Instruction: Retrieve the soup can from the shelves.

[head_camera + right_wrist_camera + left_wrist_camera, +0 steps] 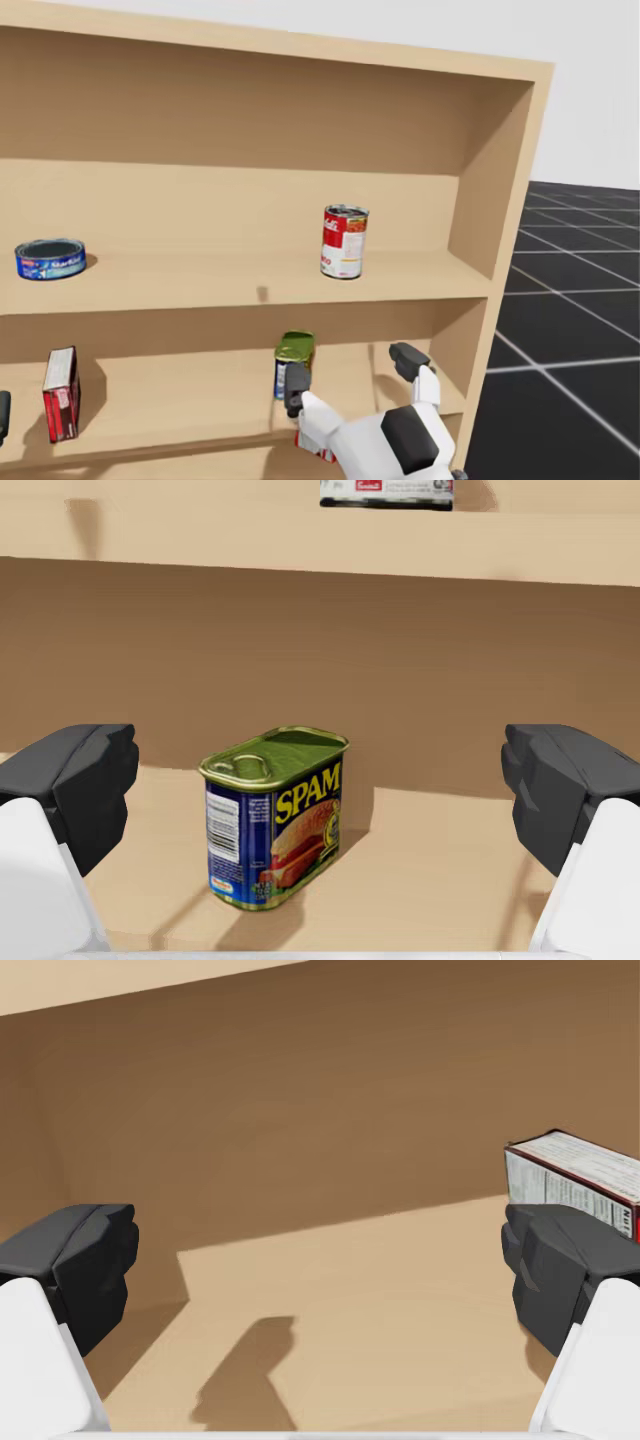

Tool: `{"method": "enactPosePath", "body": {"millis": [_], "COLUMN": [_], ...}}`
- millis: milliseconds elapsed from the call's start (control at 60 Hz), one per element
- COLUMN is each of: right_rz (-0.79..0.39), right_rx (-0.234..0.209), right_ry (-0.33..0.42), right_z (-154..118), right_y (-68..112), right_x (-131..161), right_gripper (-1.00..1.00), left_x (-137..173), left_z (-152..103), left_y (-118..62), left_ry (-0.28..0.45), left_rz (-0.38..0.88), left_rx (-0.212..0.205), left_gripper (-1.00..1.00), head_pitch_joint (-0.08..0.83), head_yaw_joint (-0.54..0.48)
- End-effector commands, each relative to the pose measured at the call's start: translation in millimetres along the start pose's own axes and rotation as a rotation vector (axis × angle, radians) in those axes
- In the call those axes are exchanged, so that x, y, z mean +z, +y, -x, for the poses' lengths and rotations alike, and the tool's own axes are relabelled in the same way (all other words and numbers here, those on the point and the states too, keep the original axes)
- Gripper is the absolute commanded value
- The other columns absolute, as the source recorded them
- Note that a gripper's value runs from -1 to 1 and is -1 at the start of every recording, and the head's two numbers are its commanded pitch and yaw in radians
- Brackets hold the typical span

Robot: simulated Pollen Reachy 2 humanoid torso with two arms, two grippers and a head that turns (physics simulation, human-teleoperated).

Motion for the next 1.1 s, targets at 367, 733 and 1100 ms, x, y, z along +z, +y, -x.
{"method": "enactPosePath", "body": {"millis": [367,733,1100], "right_rz": [0.002,-0.037,-0.02], "right_rx": [0.078,0.056,-0.003], "right_ry": [-0.077,0.021,0.156], "right_z": [-107,-115,-107], "right_y": [11.4,7.4,-16.0], "right_x": [19,-42,-104], "right_gripper": [-1.0,-1.0,-1.0], "left_x": [0,-1,-1], "left_z": [1,1,2], "left_y": [2.0,2.3,1.8], "left_ry": [0.004,0.004,0.01], "left_rz": [-0.002,-0.002,0.005], "left_rx": [0.001,0.004,0.005], "left_gripper": [-1.0,-1.0,-1.0], "head_pitch_joint": [0.162,0.164,0.177], "head_yaw_joint": [-0.27,-0.28,-0.28]}}
